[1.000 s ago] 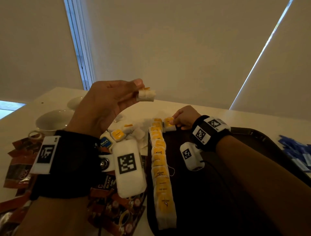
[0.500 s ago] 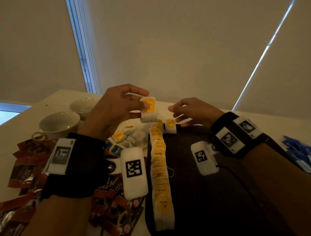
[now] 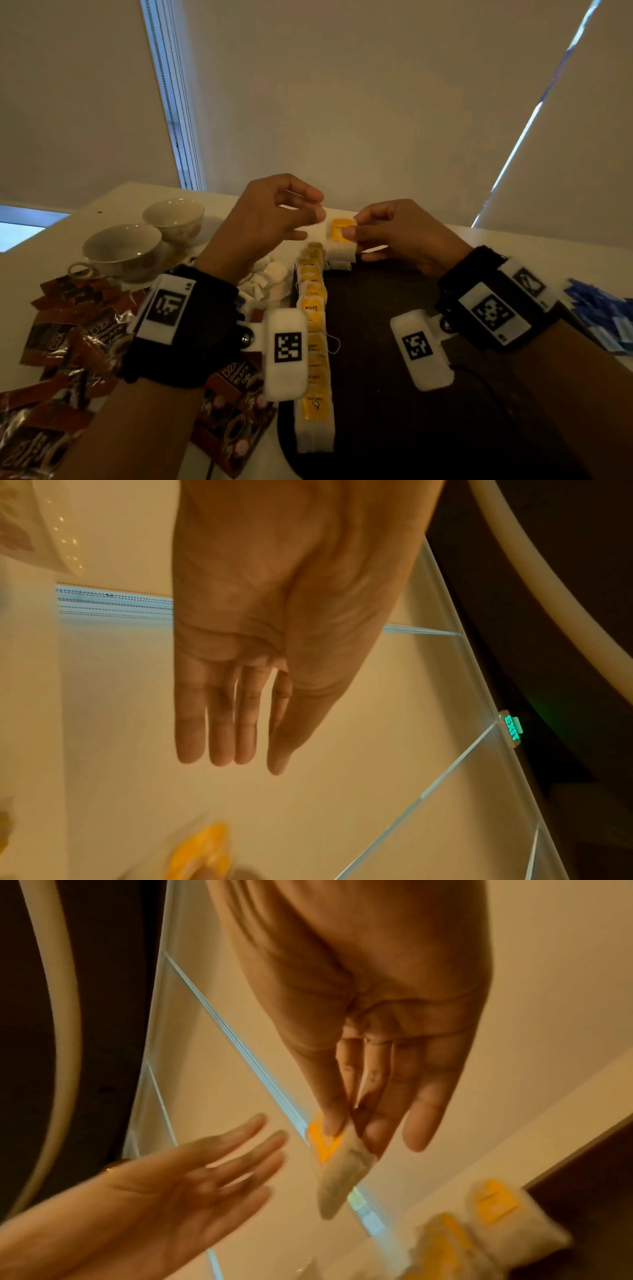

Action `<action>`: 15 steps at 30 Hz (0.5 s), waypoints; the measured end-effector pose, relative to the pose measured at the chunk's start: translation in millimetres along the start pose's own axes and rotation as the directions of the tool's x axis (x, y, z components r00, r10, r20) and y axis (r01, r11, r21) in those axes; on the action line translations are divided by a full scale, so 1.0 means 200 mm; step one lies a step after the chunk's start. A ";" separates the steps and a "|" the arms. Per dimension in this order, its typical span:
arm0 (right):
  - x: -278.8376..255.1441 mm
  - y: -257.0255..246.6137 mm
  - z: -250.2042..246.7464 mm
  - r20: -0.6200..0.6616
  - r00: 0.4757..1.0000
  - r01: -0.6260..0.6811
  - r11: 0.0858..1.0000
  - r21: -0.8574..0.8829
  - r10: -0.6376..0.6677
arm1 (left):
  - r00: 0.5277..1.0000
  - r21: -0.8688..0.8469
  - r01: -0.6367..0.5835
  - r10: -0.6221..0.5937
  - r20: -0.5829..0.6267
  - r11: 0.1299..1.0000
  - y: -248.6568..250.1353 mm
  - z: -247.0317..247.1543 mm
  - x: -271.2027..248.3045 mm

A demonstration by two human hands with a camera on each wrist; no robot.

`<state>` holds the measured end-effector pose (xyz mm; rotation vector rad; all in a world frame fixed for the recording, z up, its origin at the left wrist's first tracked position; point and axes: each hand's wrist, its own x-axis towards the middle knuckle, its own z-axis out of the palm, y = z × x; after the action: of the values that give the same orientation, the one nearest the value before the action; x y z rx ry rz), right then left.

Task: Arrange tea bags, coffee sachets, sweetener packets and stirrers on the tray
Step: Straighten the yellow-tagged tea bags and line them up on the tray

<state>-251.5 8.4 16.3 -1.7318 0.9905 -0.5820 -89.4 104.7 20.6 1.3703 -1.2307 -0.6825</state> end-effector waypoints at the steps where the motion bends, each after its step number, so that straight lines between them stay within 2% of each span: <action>1: 0.03 0.02 -0.02 -0.020 0.999 -0.044 0.998 -0.033 0.043 | 1.000 0.008 -0.010 0.010 -0.029 1.000 0.00 -0.02 0.00; 4: 0.13 0.08 -0.07 -0.045 0.976 -0.218 0.964 -0.153 0.213 | 0.996 0.000 -0.025 0.025 -0.091 1.000 0.02 -0.09 0.00; 7: 0.21 0.14 -0.05 -0.014 0.944 -0.324 0.921 -0.214 0.329 | 0.991 -0.029 -0.023 0.018 -0.134 0.999 0.03 -0.16 0.00; 11: 0.28 0.16 -0.01 0.059 0.919 -0.368 0.904 -0.217 0.389 | 0.986 -0.056 -0.003 -0.006 -0.167 0.998 0.04 -0.22 0.00; 15: 0.34 0.18 0.01 0.044 0.920 -0.363 0.888 -0.281 0.390 | 0.983 -0.068 -0.008 -0.004 -0.181 0.998 0.03 -0.25 0.00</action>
<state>-224.9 -52.1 -23.3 -1.7154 1.3412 -0.1101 -45.3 122.9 37.5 1.3436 -1.0550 -0.5795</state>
